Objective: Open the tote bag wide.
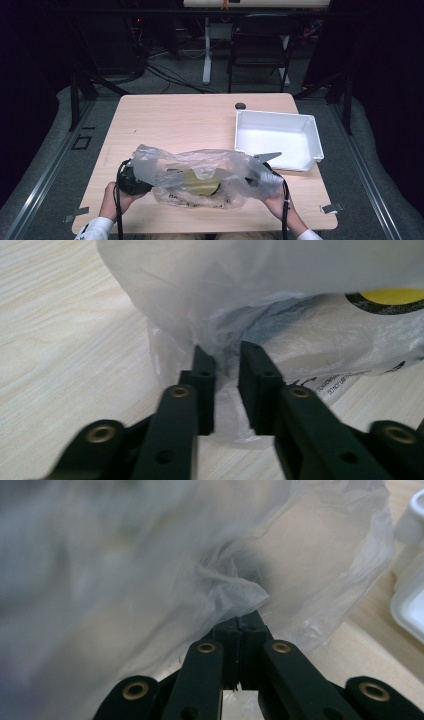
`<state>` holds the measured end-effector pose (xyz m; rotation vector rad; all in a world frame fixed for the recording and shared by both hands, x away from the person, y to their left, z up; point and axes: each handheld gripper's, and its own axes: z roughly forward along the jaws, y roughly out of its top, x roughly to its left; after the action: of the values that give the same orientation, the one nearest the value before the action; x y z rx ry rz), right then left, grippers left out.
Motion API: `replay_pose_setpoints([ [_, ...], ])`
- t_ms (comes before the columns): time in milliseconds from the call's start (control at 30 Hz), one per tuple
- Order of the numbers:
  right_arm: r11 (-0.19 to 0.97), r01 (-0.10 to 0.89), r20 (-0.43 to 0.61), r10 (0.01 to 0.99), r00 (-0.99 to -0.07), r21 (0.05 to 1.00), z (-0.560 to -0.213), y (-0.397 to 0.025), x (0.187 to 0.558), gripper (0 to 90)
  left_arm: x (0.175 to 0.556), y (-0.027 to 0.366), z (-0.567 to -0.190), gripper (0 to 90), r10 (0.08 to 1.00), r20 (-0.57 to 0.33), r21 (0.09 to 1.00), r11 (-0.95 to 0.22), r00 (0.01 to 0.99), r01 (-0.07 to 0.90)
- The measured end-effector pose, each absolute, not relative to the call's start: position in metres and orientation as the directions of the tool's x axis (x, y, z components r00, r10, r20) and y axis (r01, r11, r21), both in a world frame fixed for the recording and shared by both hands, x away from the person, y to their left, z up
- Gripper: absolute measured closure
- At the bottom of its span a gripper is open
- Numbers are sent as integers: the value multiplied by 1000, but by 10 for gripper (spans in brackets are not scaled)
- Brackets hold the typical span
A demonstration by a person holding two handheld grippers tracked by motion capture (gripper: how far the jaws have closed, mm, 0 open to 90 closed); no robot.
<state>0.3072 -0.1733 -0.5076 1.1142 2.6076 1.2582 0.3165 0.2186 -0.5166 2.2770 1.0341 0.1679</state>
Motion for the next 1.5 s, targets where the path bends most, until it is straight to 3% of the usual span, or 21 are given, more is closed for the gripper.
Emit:
replay_pose_setpoints([
  [67,442,599,251,624,-740,668,-513,-171,309,899,318,222,-518,889,722,-129,573,-506,680,645],
  [133,456,600,243,625,-742,657,-514,-170,309,899,317,219,-521,893,754,-159,588,-446,637,675],
  [167,463,602,237,629,-740,651,-516,-169,310,899,320,223,-521,895,736,-138,558,-495,663,666],
  [600,517,623,108,713,-693,587,-530,-169,321,900,327,226,-532,899,795,-162,505,-443,585,741],
  [667,474,637,115,742,-661,608,-533,-167,321,900,328,226,-533,899,794,-162,495,-448,585,744],
  [933,521,638,81,736,-672,567,-533,-167,321,900,329,228,-535,899,791,-189,481,-442,582,757],
  [1100,487,650,120,740,-662,583,-537,-166,320,900,328,224,-537,900,785,-183,456,-466,593,758],
  [1167,563,636,99,703,-704,528,-534,-168,321,900,327,220,-539,900,785,-174,440,-478,595,760],
  [1367,555,645,108,708,-698,526,-539,-163,319,900,326,219,-540,900,779,-180,424,-490,601,762],
  [1500,614,636,61,695,-716,467,-539,-166,323,900,324,214,-541,900,759,-192,428,-506,622,749],
])
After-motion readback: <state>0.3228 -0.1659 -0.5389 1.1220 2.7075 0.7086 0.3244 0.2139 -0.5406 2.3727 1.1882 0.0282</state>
